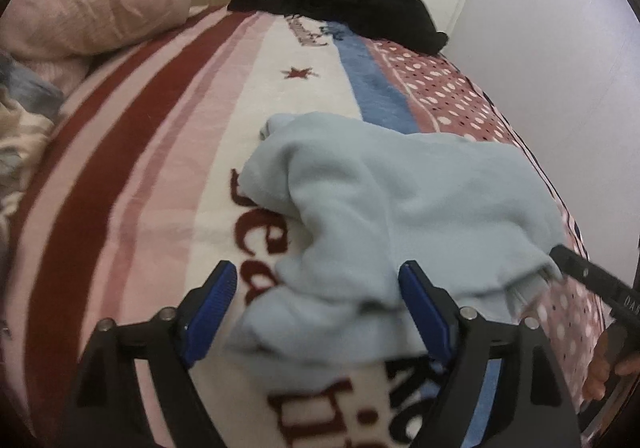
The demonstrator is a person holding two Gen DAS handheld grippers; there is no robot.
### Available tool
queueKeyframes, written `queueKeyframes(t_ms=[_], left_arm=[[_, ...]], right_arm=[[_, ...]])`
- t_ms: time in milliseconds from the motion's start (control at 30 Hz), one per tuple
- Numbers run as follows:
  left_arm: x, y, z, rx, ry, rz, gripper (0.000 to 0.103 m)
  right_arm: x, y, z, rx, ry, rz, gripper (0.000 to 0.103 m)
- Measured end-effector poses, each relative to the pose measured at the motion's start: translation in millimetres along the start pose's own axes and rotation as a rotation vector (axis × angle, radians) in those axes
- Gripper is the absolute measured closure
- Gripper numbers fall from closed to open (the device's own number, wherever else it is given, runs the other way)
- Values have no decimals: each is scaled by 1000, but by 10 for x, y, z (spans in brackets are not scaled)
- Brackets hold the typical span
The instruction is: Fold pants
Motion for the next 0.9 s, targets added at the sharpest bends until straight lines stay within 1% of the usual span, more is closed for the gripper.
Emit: queueKeyframes(t_ms=[100,200,333,433,500,533,567,600,667,733,800,867,900], left_arm=[[39,261,-104,-23,-45,-36,23],[114,627,-248,-24,-71,-92,23],[289,1252,-490,-35,-109,-204,22],[500,1770,-692,-49,-136,-307,17],[645,2029,-798,-60,-140,-353,16],[758,2187,-862,-76,-142,-381,14],[861,2313,-911,-91,-143,-401,14],[987,2451,-957,-106,-137,-422,13],[1231,2681,-1030,-118,-129,-469,10],[1469,2869,-1075,-135,-117,-507,2],[1666,2997,-1115,-148,-113,-523,2],[1827,3113,-1169,-160,-128,-541,2],[1886,3153,-1184,-172,-129,-545,2]], right_arm=[[90,199,96,-12,27,-20,54],[239,459,236,-39,52,-43,48],[545,906,453,-60,125,-88,45],[833,1294,599,-102,172,-127,36],[1047,1554,685,-127,207,-154,35],[1181,1706,725,-126,226,-177,33],[1317,1850,757,-119,243,-200,28],[1460,1993,783,-110,259,-227,26],[1700,2222,829,-94,285,-278,22],[1973,2454,863,-54,327,-336,16],[2202,2655,863,-19,352,-395,15],[2408,2832,847,-14,362,-431,3],[2496,2915,846,-8,362,-448,1]])
Point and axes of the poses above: each gripper's, at about its wrist camera, not at the fingertips, and y roughly against the way its jaws point, z to its left, x to its underside, the point moved 2 cm from there along -y, roughly the way its jaws point, and after that the axes turned 12 degrees about -y, right-handed, at the moved point
